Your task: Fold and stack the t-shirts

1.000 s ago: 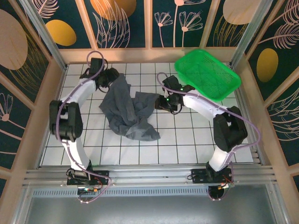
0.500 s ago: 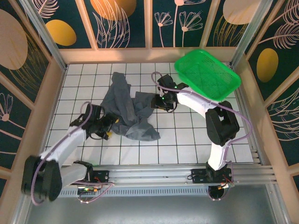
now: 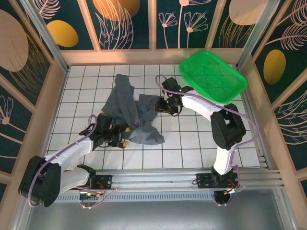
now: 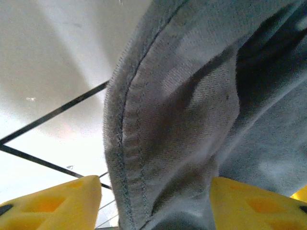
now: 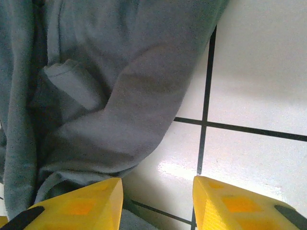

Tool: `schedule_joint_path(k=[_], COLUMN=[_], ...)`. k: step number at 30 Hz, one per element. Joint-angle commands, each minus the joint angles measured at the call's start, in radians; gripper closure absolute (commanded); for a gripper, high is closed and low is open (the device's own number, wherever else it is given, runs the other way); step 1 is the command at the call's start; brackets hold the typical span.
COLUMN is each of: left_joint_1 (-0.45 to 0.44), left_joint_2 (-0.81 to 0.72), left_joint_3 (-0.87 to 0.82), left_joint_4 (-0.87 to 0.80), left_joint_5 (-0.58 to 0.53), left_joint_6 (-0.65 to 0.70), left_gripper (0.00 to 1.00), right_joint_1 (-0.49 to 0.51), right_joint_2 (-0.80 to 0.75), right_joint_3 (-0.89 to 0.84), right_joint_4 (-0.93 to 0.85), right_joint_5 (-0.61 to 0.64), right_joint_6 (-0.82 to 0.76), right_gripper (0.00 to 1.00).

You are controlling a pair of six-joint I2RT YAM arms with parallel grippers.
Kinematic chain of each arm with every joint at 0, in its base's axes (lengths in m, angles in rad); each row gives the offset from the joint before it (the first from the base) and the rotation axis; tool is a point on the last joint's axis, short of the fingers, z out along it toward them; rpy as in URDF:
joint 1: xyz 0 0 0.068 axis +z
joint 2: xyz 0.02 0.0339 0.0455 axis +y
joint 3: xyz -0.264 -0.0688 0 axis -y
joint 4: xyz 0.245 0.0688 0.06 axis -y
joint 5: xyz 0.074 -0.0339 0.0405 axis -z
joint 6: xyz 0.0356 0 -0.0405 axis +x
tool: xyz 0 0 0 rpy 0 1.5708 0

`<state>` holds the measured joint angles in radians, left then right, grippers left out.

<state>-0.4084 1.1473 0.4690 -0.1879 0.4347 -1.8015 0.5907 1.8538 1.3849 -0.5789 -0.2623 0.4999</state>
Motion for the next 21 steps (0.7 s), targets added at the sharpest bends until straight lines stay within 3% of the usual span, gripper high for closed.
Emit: schedule_joint_path(k=[1, 3, 4, 5, 9, 13, 16, 21], left_joint_1=[-0.020, -0.023, -0.023, -0.021, 0.024, 0.162, 0.256, 0.279], left_joint_2=[0.058, 0.082, 0.082, 0.069, 0.016, -0.040, -0.046, -0.035], left_joint_3=[0.038, 0.065, 0.083, 0.098, 0.166, 0.301, 0.408, 0.498], left_joint_4=[0.113, 0.096, 0.058, 0.009, -0.196, -0.431, -0.516, -0.546], left_joint_5=[0.004, 0.001, -0.018, -0.056, -0.225, -0.444, -0.617, -0.826], left_joint_6=[-0.046, -0.022, 0.001, 0.025, 0.166, 0.392, 0.540, 0.658], left_gripper=[0.52, 0.74, 0.92, 1.00, 1.00, 1.00, 1.00, 1.00], right_joint_1=[0.006, 0.005, 0.003, 0.001, -0.009, -0.015, -0.022, -0.033], right_joint_2=[-0.060, -0.065, -0.066, -0.067, -0.060, -0.041, -0.002, 0.083], right_joint_3=[-0.029, -0.036, -0.040, -0.041, -0.030, -0.017, 0.004, 0.066], right_joint_4=[0.007, 0.010, 0.014, 0.019, 0.034, 0.053, 0.066, 0.066], right_joint_5=[0.007, 0.015, 0.018, 0.020, 0.033, 0.043, 0.037, 0.012], right_joint_6=[0.008, 0.014, 0.018, 0.022, 0.042, 0.067, 0.089, 0.150], right_gripper=[0.57, 0.57, 0.57, 0.57, 0.57, 0.57, 0.57, 0.55])
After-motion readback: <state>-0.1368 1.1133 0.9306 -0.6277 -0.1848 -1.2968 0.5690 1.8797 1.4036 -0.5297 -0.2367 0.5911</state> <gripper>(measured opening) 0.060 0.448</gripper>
